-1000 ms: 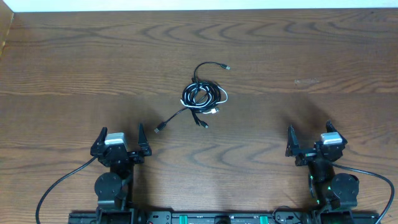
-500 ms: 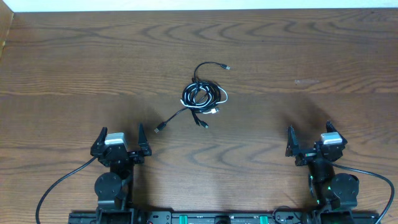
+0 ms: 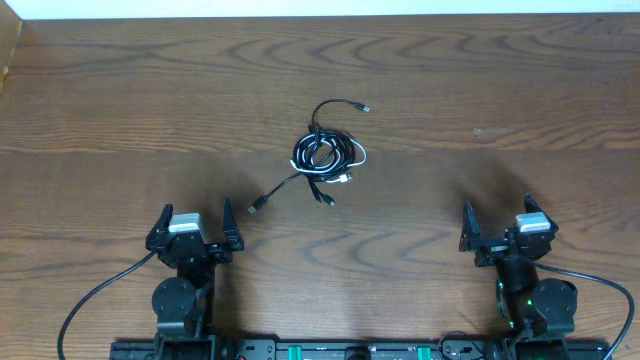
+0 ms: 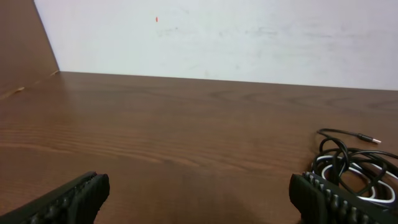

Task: Untangle cables
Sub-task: 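Raise the left arm and move its gripper over the cable bundle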

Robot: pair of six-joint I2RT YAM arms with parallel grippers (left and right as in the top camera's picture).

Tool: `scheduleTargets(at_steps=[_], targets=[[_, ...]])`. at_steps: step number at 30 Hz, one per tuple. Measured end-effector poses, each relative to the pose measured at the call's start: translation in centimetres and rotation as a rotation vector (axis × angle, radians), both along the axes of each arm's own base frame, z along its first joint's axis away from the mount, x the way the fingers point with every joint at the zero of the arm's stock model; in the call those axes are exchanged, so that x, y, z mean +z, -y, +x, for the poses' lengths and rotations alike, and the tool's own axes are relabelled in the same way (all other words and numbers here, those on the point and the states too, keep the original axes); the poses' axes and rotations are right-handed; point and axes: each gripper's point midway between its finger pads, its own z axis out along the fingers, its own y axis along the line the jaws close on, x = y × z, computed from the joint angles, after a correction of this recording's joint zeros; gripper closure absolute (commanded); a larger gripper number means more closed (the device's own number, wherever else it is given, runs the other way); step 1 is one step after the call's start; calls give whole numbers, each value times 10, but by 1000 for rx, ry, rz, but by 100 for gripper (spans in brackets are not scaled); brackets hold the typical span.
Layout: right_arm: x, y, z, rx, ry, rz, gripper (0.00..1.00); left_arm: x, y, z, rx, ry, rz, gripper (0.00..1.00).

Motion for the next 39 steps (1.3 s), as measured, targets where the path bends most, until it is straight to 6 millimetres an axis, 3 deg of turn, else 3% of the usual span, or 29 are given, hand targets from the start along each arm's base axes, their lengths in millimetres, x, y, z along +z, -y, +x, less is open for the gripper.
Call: scheduleTargets(at_steps=[3, 5, 9, 14, 22, 28, 34, 39], targets=[[0, 0, 0, 0, 0, 0, 0, 6, -5, 1, 29, 31, 2, 2], [0, 0, 0, 0, 0, 0, 1, 22, -7, 2, 41, 105, 2, 2], [0, 0, 0, 0, 0, 0, 1, 73, -1, -3, 5, 302, 1, 2], [0, 0, 0, 0, 0, 0, 1, 112, 6, -14, -34, 353, 3, 2], [0, 0, 0, -1, 0, 0, 1, 185, 18, -39, -106, 239, -20, 2], [0, 1, 0, -7, 0, -1, 1, 224, 33, -29, -186, 12, -54, 2], [0, 2, 0, -11, 0, -1, 1, 226, 51, -2, -283, -302, -114, 2], [0, 2, 0, -11, 0, -1, 1, 198, 68, 26, -361, -574, -193, 2]])
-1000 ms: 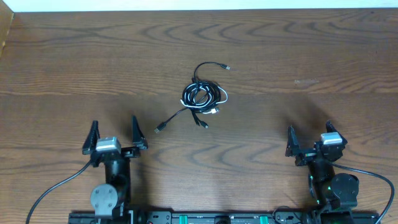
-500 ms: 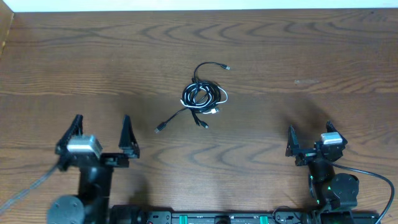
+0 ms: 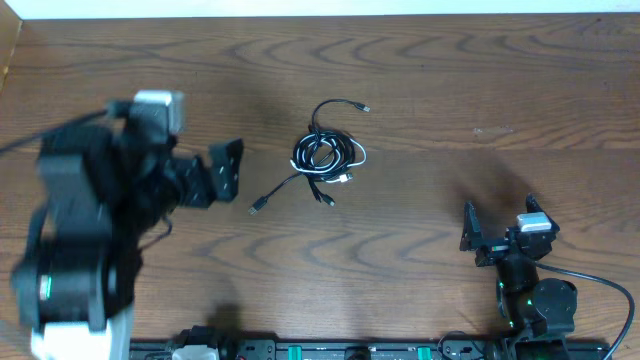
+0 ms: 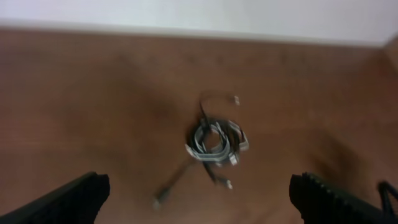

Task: Untangle cables
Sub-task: 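Raise the left arm and move its gripper over the cable bundle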

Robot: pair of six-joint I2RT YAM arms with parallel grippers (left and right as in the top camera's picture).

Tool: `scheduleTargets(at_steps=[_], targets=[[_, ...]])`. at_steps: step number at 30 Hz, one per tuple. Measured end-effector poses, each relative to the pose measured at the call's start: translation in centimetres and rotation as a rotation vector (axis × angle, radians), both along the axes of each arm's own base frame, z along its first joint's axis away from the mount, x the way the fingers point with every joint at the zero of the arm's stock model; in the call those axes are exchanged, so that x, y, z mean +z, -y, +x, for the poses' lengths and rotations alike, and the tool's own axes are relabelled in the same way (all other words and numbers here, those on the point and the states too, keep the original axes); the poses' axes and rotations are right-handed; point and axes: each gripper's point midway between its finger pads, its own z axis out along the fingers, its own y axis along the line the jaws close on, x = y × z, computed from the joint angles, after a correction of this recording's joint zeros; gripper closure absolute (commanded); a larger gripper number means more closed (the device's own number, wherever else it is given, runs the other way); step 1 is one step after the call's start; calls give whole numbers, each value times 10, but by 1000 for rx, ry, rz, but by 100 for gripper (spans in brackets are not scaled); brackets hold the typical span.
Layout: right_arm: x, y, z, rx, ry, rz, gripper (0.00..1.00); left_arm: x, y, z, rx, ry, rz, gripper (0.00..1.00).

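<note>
A small knot of black and white cables (image 3: pixel 328 152) lies on the wooden table (image 3: pixel 480 70) just above the middle. One black plug end (image 3: pixel 256 208) trails down-left and another (image 3: pixel 365 106) curls up-right. My left arm is raised high and blurred over the table's left side. Its left gripper (image 3: pixel 224 172) is open, empty and left of the knot. In the left wrist view the cables (image 4: pixel 214 140) show blurred, far below the open left gripper (image 4: pixel 199 196). My right gripper (image 3: pixel 498 218) rests open at the lower right, well clear of the cables.
A pale wall (image 4: pixel 199 12) borders the table's far edge. A raised wooden side panel (image 3: pixel 8 50) stands at the far left corner. The arm bases and their black leads (image 3: pixel 600 285) sit along the near edge.
My left arm has left its low rest position at the near edge and is now raised high, its open gripper left of the cable knot. The cables and right arm have not moved.
</note>
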Motion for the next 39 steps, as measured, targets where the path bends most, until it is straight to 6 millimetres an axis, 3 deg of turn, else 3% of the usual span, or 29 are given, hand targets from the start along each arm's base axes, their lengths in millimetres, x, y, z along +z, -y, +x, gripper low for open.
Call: scheduleTargets(at_steps=[10, 11, 13, 14, 15, 28, 32, 33, 35, 37, 39], targets=[[0, 0, 0, 0, 0, 0, 1, -102, 17, 33, -66, -476, -89, 2], [0, 0, 0, 0, 0, 0, 1, -111, 18, 35, -67, -512, -94, 7], [0, 0, 0, 0, 0, 0, 1, -125, 19, 39, -66, -569, -101, 75], [0, 0, 0, 0, 0, 0, 1, -133, 19, 41, -63, -603, -105, 92], [0, 0, 0, 0, 0, 0, 1, -139, 19, 43, -61, -627, -108, 92], [0, 0, 0, 0, 0, 0, 1, -220, 21, 53, 3, -932, -153, 92], [0, 0, 0, 0, 0, 0, 1, -234, 21, 58, 10, -957, -156, 91], [0, 0, 0, 0, 0, 0, 1, -236, 21, 59, 11, -963, -156, 78], [0, 0, 0, 0, 0, 0, 1, -241, 21, 60, 9, -972, -156, 43], [0, 0, 0, 0, 0, 0, 1, -244, 21, 60, 13, -980, -160, 25], [0, 0, 0, 0, 0, 0, 1, -246, 21, 61, 14, -985, -160, 18]])
